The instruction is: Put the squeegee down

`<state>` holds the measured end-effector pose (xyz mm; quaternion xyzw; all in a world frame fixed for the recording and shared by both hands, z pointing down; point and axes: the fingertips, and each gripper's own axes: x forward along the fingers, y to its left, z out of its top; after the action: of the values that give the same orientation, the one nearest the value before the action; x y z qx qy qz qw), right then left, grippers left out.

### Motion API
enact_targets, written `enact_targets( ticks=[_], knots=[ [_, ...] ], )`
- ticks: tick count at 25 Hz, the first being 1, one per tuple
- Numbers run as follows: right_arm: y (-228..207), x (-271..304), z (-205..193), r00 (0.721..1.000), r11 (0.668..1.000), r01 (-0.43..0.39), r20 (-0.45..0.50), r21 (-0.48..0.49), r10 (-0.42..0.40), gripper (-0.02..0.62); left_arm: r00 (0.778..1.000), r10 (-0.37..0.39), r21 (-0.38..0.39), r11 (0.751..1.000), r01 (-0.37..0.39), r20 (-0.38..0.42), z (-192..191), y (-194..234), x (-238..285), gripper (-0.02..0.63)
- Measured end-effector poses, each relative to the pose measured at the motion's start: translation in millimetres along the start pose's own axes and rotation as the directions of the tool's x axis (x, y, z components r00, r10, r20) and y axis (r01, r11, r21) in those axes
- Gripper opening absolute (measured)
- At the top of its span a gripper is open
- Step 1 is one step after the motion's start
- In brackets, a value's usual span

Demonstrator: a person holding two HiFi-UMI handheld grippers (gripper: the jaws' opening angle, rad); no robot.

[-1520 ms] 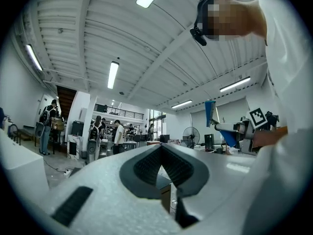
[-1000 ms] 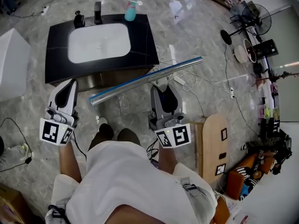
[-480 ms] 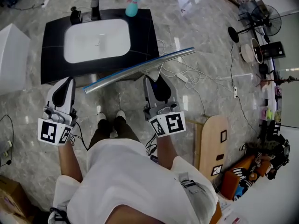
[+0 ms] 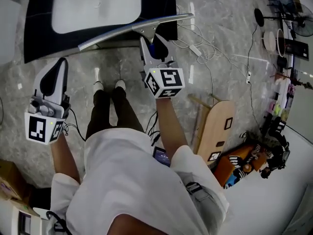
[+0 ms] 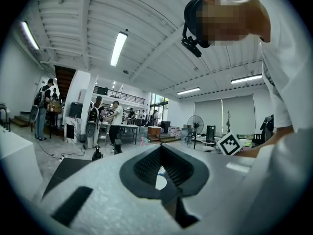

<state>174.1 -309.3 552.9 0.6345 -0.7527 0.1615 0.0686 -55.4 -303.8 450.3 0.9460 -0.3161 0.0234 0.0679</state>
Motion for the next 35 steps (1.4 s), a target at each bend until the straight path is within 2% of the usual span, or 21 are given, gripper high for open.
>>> enact_targets(
  ticks=[4,8,15,22,32,35],
  knots=[
    [-11,60,-66,0.989,0.999,0.014,-0.148,0.03,-0.009,0.141,1.0,0.011,-0.028,1.0,-0.012,-0.023,-21,15,11,0.005],
    [-21,94,-121,0.956,0.999,0.029,-0.294,0.042,-0.016,0.141,0.999,0.029,-0.033,0.999,-0.03,-0.037,-26,25,13,0.005],
    [-41,112,-161,0.888,0.998,0.065,-0.457,0.016,-0.05,0.141,0.998,0.041,-0.037,0.998,-0.043,-0.045,-25,33,15,0.005],
    [-52,113,-183,0.853,0.996,0.082,-0.516,-0.021,-0.081,0.141,0.998,0.038,-0.04,0.998,-0.04,-0.045,-26,32,16,0.005],
    [-52,113,-185,0.856,0.996,0.087,-0.51,-0.018,-0.084,0.146,0.999,0.033,-0.049,0.998,-0.035,-0.037,-28,31,19,0.005],
    [-53,112,-177,0.87,0.996,0.086,-0.488,0.006,-0.072,0.207,0.999,0.033,-0.048,0.998,-0.034,-0.033,-27,30,20,0.005]
  ],
)
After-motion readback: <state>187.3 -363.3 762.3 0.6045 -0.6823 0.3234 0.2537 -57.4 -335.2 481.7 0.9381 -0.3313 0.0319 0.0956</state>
